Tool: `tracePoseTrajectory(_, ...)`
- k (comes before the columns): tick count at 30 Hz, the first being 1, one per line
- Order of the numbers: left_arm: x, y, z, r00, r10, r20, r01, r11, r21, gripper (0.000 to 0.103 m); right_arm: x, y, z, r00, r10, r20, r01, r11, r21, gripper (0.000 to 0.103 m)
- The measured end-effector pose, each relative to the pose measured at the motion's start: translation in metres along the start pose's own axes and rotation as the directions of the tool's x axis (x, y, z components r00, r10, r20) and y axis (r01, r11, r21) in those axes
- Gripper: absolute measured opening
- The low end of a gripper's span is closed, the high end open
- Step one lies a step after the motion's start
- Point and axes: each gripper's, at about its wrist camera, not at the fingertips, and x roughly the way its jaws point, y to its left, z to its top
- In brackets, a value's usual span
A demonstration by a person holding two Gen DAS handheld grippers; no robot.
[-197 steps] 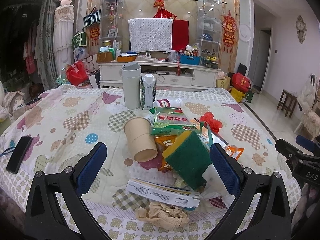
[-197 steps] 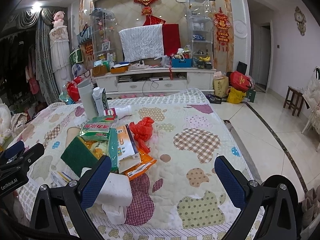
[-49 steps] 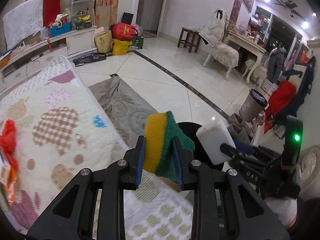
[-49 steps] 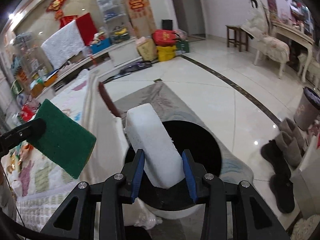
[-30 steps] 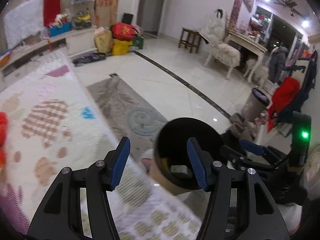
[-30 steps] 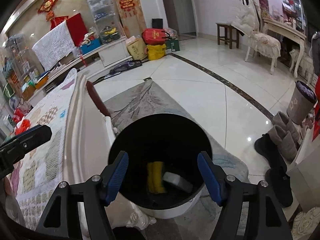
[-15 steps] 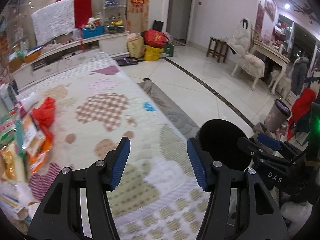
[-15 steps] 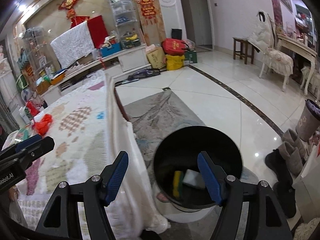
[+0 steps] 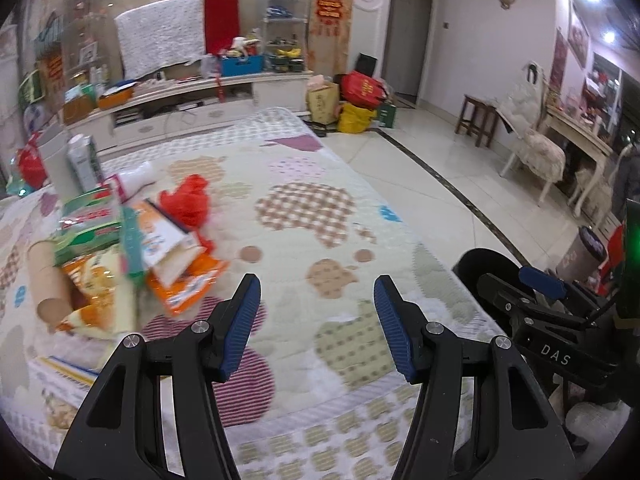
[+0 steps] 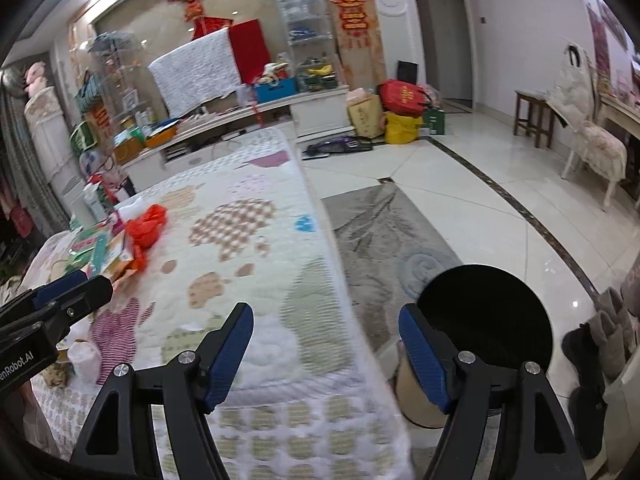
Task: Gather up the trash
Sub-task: 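Move both open tools back over the trash on the bed, then grasp the crumpled tan paper with the left tool while the right tool grasps the white tissue bundle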
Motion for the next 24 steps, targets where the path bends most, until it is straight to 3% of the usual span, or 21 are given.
tracePoseTrajectory(14,-0.037,0.074,-0.022,0.997,0.077,-0.027,-0.079,0.992,-0.093,0.058,0.009,0.076,-0.004,0.99,0.131,-0.044,-0.135,0.984,-0.112,0.074)
tracePoseTrajectory(24,-0.065,0.142,-0.056,0.986,0.138,-0.096,-0.151,0.978,-0.142,0.058,0.025,0.121,-0.016,0.964,0.23,-0.131,-0.25,0.954,-0.165,0.075)
